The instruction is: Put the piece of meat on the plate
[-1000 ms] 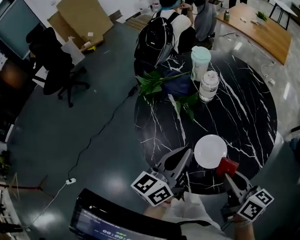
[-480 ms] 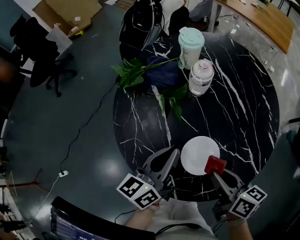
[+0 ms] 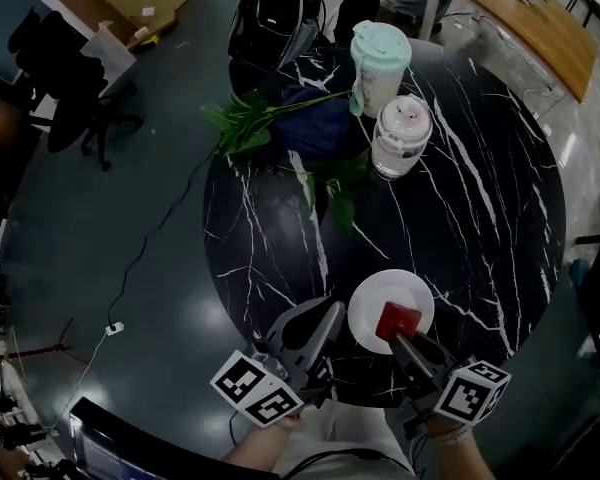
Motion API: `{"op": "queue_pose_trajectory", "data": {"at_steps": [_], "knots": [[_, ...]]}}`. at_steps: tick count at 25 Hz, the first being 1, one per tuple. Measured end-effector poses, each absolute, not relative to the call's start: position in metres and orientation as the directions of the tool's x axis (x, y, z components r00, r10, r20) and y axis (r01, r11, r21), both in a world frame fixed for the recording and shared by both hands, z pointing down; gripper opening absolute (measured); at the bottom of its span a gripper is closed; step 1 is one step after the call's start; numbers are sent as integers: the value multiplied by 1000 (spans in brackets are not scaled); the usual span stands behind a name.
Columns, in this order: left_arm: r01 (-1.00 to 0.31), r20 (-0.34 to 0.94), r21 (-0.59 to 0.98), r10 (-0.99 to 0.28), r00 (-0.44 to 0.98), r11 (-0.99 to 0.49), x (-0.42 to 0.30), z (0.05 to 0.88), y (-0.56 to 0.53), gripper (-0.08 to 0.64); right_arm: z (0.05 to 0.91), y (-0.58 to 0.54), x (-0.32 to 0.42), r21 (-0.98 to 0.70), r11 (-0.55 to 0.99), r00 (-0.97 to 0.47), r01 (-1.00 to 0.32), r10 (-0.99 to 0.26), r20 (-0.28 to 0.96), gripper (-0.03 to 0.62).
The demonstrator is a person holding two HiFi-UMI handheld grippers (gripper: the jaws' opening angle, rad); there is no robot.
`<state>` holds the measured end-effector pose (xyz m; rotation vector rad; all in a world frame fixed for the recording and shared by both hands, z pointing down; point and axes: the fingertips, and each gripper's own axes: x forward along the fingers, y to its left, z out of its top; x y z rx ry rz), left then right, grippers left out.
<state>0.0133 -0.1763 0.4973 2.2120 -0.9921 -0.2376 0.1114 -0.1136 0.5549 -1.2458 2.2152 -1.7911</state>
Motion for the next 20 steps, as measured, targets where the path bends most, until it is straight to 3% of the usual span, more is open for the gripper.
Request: {"op": "queue_pose_trajectory", "data": {"at_steps": [8, 20], "knots": [[-630, 136, 600, -714, 687, -493, 13, 503, -171, 9, 573, -121, 94, -912, -142, -712, -385, -583, 391, 86], [-614, 114, 517, -663, 740, -596, 41, 500, -178, 8, 591, -121, 101, -890, -317, -674, -327, -582, 455, 86]]}}
